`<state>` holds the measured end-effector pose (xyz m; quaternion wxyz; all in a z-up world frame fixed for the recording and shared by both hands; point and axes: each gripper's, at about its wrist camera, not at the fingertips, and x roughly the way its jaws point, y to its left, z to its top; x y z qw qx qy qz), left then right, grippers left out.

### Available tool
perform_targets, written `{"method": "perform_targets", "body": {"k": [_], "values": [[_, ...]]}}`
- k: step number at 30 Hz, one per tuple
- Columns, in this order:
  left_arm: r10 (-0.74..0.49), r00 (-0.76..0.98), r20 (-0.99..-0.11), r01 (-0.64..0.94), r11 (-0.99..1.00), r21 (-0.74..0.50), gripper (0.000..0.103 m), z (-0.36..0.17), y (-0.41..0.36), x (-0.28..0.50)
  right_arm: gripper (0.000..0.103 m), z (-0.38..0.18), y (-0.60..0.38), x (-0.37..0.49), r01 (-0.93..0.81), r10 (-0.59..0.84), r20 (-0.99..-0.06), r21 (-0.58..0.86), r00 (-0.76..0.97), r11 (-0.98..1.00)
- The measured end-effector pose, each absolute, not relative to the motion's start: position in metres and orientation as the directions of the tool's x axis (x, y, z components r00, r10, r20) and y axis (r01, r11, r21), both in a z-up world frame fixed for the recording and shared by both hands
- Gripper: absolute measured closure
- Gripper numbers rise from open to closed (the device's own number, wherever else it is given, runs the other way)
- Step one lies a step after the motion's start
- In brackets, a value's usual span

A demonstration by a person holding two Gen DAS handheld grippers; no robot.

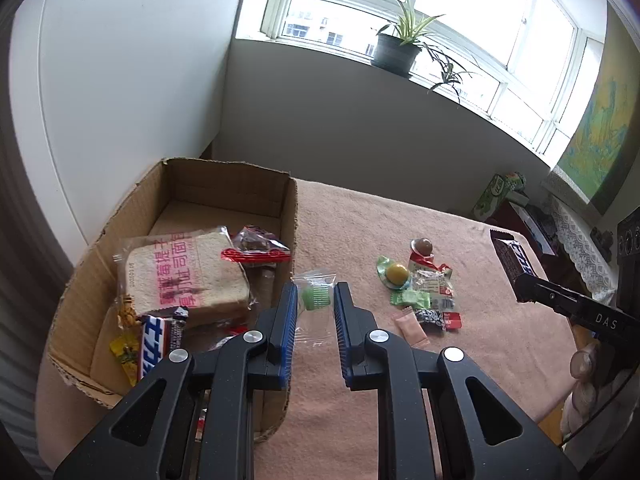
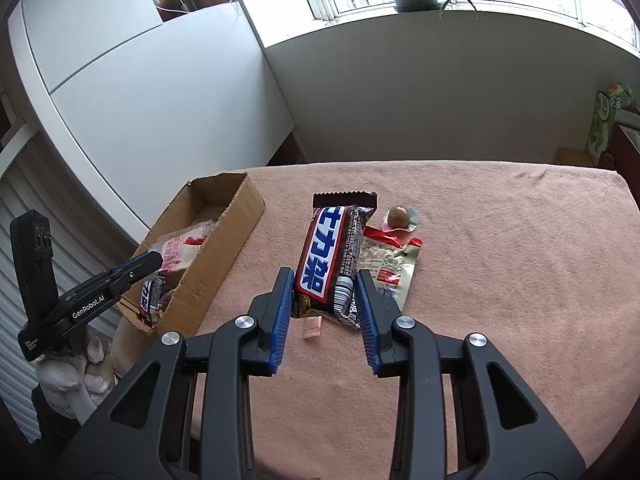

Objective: Organize snacks
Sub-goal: 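Carry the green candy and chocolate bar into the box and open both tools, then move both tools back to the remaining sweets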

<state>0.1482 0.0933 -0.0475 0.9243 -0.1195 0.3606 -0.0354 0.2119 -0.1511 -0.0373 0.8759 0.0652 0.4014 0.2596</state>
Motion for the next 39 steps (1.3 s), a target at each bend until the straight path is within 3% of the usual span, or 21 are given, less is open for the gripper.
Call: {"method": "perform_targets", "body": {"k": [12, 29, 31, 32, 34, 39], "values": [[-0.028, 0.73, -0.683, -0.159, 0.965, -0.21, 0.086, -0.039, 0.174, 0.178, 0.071, -0.031, -0.047, 0.225, -0.528, 0.572, -0.675, 0.306, 0.466, 0.792], [0.004, 0.678, -0.735, -0.194, 0.966, -0.173, 0.086, -0.046, 0.189, 0.221, 0.07, -0.065, 0.041, 0.22, -0.607, 0.586, -0.726, 0.295, 0.36, 0.738], [0.007, 0.676, -0.737, -0.197, 0.965, -0.171, 0.085, -0.045, 0.19, 0.222, 0.065, -0.065, 0.044, 0.219, -0.615, 0.587, -0.726, 0.29, 0.357, 0.733], [0.012, 0.672, -0.741, -0.201, 0.965, -0.167, 0.083, -0.045, 0.191, 0.223, 0.051, -0.064, 0.045, 0.218, -0.619, 0.587, -0.724, 0.285, 0.362, 0.732], [0.017, 0.674, -0.738, -0.211, 0.962, -0.171, 0.056, -0.043, 0.193, 0.222, 0.03, -0.061, 0.044, 0.213, -0.627, 0.59, -0.713, 0.271, 0.38, 0.731], [0.034, 0.688, -0.725, -0.212, 0.965, -0.156, 0.054, -0.038, 0.193, 0.218, 0.024, -0.054, 0.037, 0.203, -0.643, 0.583, -0.705, 0.233, 0.404, 0.729]]}}
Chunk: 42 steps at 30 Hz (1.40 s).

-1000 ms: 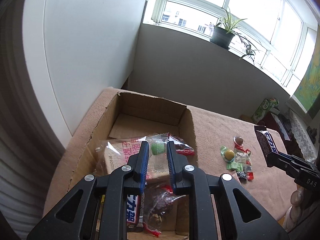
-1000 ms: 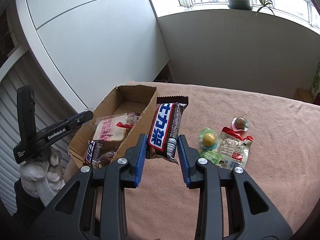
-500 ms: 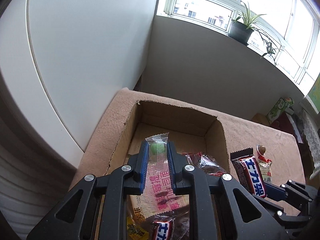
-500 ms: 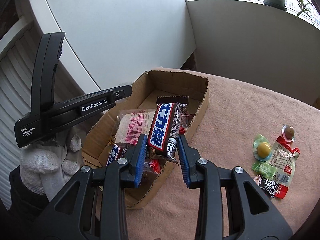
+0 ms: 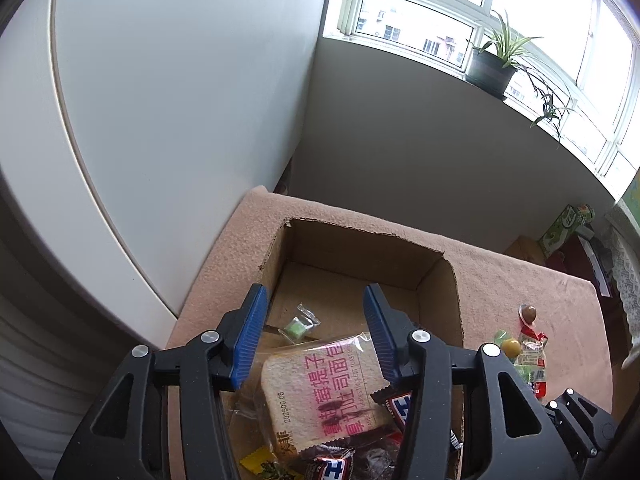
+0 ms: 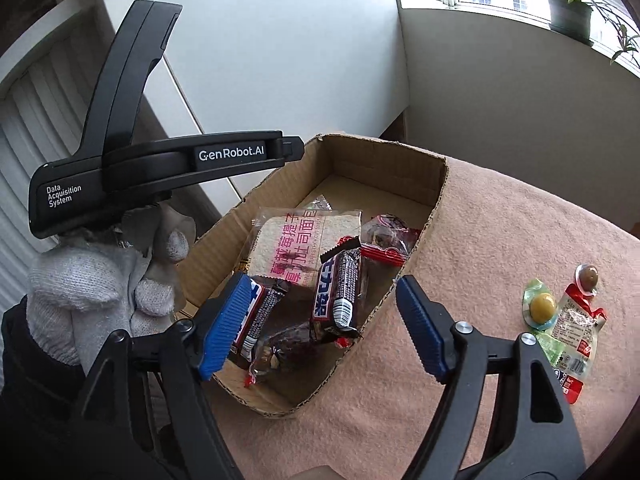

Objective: Organize snacks
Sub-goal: 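Move both tools back to the remaining sweets, then close the left tool on the pink stick candy while the right tool reaches the red pouch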

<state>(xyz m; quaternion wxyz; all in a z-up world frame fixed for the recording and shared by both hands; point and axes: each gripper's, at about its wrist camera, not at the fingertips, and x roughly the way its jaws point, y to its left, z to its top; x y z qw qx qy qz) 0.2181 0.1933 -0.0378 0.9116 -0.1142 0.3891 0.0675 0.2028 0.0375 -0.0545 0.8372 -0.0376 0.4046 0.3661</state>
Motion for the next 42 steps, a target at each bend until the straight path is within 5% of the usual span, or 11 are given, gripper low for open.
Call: {"method": "perform_targets", "body": {"k": [5, 23, 38, 42], "values": [[0.028, 0.703, -0.71, -0.202, 0.966, -0.162, 0.054, -0.032, 0.189, 0.21, 0.014, -0.048, 0.013, 0.196, -0.626, 0.571, -0.691, 0.217, 0.444, 0.749], [-0.157, 0.765, -0.624, 0.008, 0.972, -0.235, 0.054, -0.027, 0.098, 0.136, 0.013, -0.05, -0.175, 0.23, -0.358, 0.452, -0.712, 0.292, 0.538, 0.887], [-0.267, 0.644, -0.717, 0.135, 0.962, -0.237, 0.054, -0.079, 0.009, 0.151, 0.014, -0.105, -0.203, 0.28, -0.237, 0.468, -0.766, 0.404, 0.44, 0.884], [-0.262, 0.629, -0.732, 0.139, 0.964, -0.225, 0.054, -0.088, -0.001, 0.16, 0.024, -0.118, -0.195, 0.291, -0.238, 0.473, -0.781, 0.409, 0.407, 0.881]]}}
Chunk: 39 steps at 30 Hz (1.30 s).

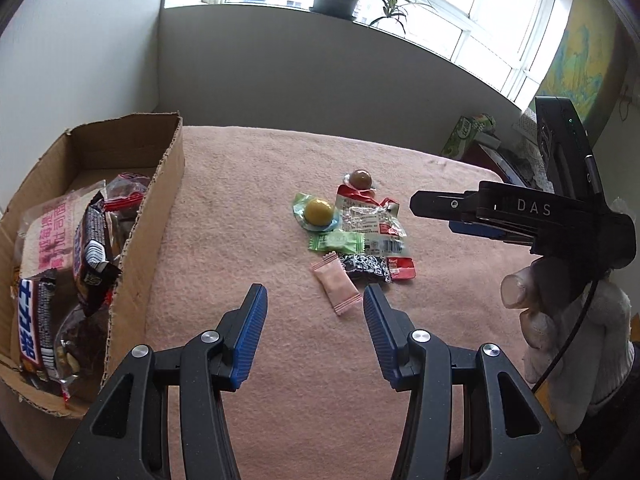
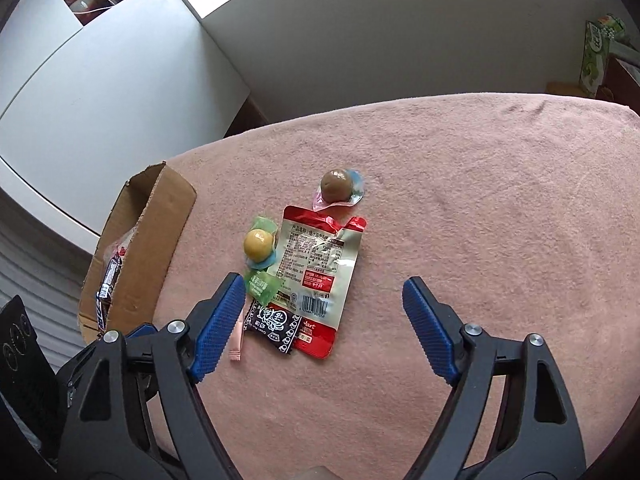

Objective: Organize snacks
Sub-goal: 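Close the left tool on the pink stick candy while the right tool reaches the red pouch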

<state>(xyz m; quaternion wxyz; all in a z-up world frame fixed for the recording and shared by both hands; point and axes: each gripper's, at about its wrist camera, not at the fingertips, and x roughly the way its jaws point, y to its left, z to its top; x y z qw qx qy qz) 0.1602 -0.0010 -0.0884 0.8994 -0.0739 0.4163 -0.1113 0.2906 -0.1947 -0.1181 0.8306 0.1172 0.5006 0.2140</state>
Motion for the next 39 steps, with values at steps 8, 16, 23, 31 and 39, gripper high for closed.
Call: {"method": "perform_targets", "body": {"k": [8, 16, 23, 31, 39], "values": [[-0.25, 0.601, -0.759, 0.139, 0.968, -0.208, 0.054, -0.103, -0.012, 0.177, 0.039, -0.145, -0.193, 0.305, -0.187, 0.512, -0.779, 0.478, 0.362, 0.858], [-0.239, 0.568, -0.787, 0.146, 0.971, -0.19, 0.054, -0.119, -0.024, 0.192, 0.039, -0.144, -0.175, 0.305, -0.233, 0.508, -0.777, 0.451, 0.373, 0.861], [-0.221, 0.569, -0.792, 0.142, 0.975, -0.17, 0.061, -0.125, -0.027, 0.196, 0.045, -0.143, -0.152, 0.302, -0.287, 0.427, -0.803, 0.329, 0.417, 0.9], [-0.216, 0.577, -0.788, 0.141, 0.976, -0.164, 0.083, -0.124, -0.025, 0.193, 0.059, -0.141, -0.143, 0.295, -0.335, 0.378, -0.812, 0.241, 0.445, 0.911], [-0.229, 0.577, -0.784, 0.14, 0.974, -0.181, 0.093, -0.122, -0.017, 0.183, 0.092, -0.124, -0.159, 0.284, -0.316, 0.378, -0.781, 0.243, 0.497, 0.917]]}}
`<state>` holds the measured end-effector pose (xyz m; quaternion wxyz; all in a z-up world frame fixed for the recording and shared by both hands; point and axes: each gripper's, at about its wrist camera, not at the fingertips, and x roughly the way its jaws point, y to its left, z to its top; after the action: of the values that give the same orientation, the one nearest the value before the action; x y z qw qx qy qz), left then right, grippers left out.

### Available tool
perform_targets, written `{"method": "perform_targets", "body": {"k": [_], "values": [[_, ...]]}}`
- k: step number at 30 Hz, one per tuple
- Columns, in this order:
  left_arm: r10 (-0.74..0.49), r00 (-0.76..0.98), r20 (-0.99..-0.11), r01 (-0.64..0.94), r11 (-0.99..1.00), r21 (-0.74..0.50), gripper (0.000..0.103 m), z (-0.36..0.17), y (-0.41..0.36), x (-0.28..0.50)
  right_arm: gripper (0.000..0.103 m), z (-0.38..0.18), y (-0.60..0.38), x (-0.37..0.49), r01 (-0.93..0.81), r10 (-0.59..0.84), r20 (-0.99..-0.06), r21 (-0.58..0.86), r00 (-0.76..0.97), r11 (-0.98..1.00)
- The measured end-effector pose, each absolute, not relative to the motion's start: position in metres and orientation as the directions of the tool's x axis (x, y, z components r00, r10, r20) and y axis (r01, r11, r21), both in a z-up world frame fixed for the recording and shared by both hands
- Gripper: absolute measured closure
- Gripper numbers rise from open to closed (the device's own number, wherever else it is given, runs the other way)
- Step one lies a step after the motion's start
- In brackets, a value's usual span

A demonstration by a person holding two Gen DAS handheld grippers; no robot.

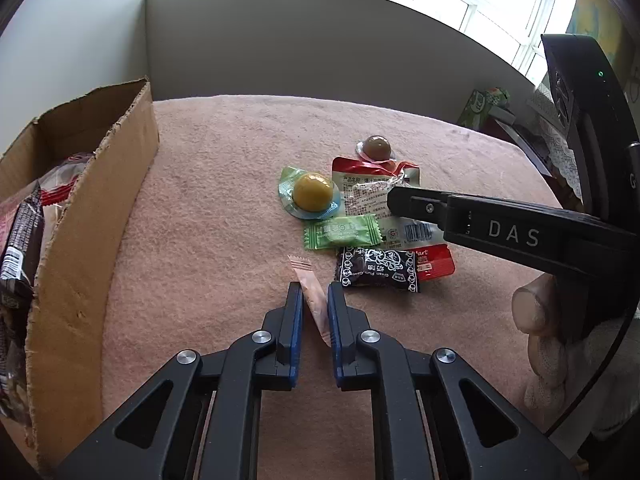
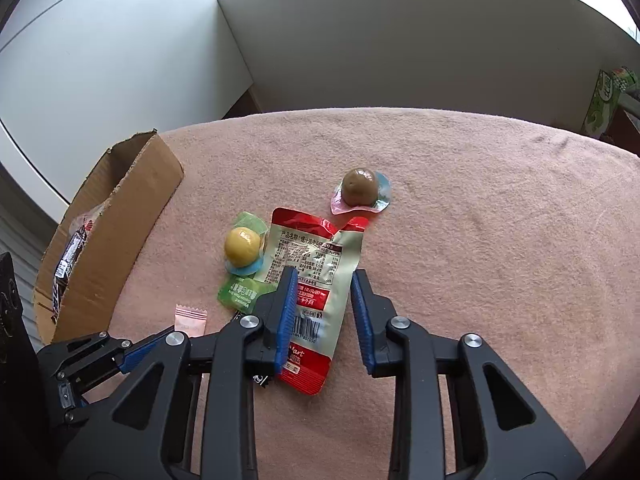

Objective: Organize snacks
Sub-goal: 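Close the left tool on the pink stick candy while the right tool reaches the red pouch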

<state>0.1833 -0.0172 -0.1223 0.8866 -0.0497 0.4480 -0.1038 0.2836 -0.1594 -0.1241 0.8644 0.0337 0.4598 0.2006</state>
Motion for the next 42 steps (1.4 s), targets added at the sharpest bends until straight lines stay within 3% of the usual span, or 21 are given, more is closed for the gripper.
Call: {"method": "perform_targets", "body": {"k": [12, 34, 42], "values": [[-0.252, 0.574, -0.779, 0.128, 0.967, -0.218, 0.095, -0.123, -0.009, 0.177, 0.097, -0.121, -0.179, 0.283, -0.283, 0.467, -0.756, 0.374, 0.459, 0.883], [-0.271, 0.626, -0.731, 0.11, 0.959, -0.262, 0.099, -0.102, 0.01, 0.162, 0.102, -0.055, -0.171, 0.254, -0.374, 0.406, -0.692, 0.208, 0.597, 0.904], [-0.269, 0.634, -0.725, 0.12, 0.96, -0.252, 0.099, -0.099, 0.013, 0.161, 0.102, -0.088, -0.183, 0.278, -0.348, 0.405, -0.76, 0.248, 0.509, 0.904]]}}
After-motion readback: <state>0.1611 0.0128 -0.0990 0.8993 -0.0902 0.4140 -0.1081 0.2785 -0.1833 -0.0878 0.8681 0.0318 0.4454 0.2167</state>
